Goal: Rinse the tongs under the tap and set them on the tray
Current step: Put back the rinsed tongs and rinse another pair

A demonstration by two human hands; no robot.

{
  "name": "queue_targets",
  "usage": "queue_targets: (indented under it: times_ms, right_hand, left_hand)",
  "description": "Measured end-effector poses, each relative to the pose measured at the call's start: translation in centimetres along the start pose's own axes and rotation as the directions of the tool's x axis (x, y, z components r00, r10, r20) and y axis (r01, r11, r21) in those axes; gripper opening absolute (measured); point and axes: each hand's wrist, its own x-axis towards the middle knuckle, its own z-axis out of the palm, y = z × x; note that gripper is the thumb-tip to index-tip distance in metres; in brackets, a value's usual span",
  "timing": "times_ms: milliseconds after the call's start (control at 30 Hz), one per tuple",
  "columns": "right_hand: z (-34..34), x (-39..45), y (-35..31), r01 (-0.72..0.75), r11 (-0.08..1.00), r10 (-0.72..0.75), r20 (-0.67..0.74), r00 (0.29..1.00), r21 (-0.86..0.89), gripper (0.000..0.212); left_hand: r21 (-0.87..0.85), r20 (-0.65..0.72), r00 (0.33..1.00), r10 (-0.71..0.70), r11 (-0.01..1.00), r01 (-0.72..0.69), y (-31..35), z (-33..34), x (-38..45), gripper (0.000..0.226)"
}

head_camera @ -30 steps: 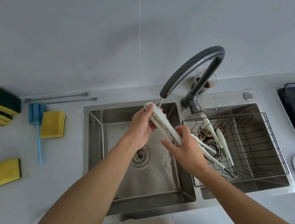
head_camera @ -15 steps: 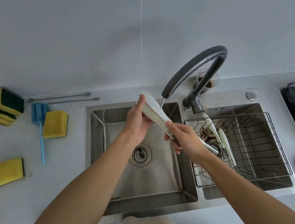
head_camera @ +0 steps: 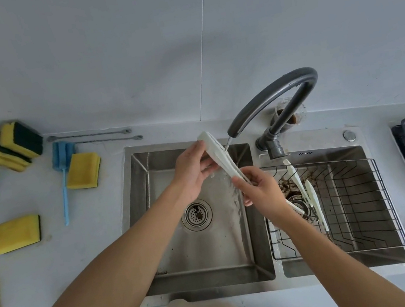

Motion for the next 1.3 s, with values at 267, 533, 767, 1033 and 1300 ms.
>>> queue_targets:
  times_ms: [267,533,767,1033,1300]
  right_hand:
    - [-1.6,-3.6,2.9,-0.043,0.999,0.040,-0.090,0.995,-0.029,0.016]
    - [-1.8,-3.6,4.2,0.052,0.889,-0.174,-0.231,0.957,-0.456,0.027]
    - [-0.7,-2.2,1.9,0.145,0.631,-0.474,-0.231,0.849,-0.762,0.025]
    - [-0.7,-0.5,1.4,0.107,0.451,-0.671,-0.258,0.695,-0.886,0.033]
    - [-1.4,-1.6,3.0,0.100,0.453,-0.664,-0.260,0.702,-0.886,0.061]
  left_hand:
    - [0.159,0.124,0.986,-0.111,0.983,0.091,-3.2,1.2,-1.4,0.039]
    - [0.161,0.111,0.987,-0.113,0.982,0.095,-3.0,1.4,-1.7,0.033]
    - [0.052,0.054,0.997,-0.063,0.997,0.061,-1.3,1.0,-1.2,0.029]
    - [-0.088,0.046,0.997,-0.057,0.994,0.061,-0.5,0.4,-1.3,0.039]
    - [-0.055,0.030,0.998,-0.061,0.997,0.062,-1.4,0.5,-1.4,0.027]
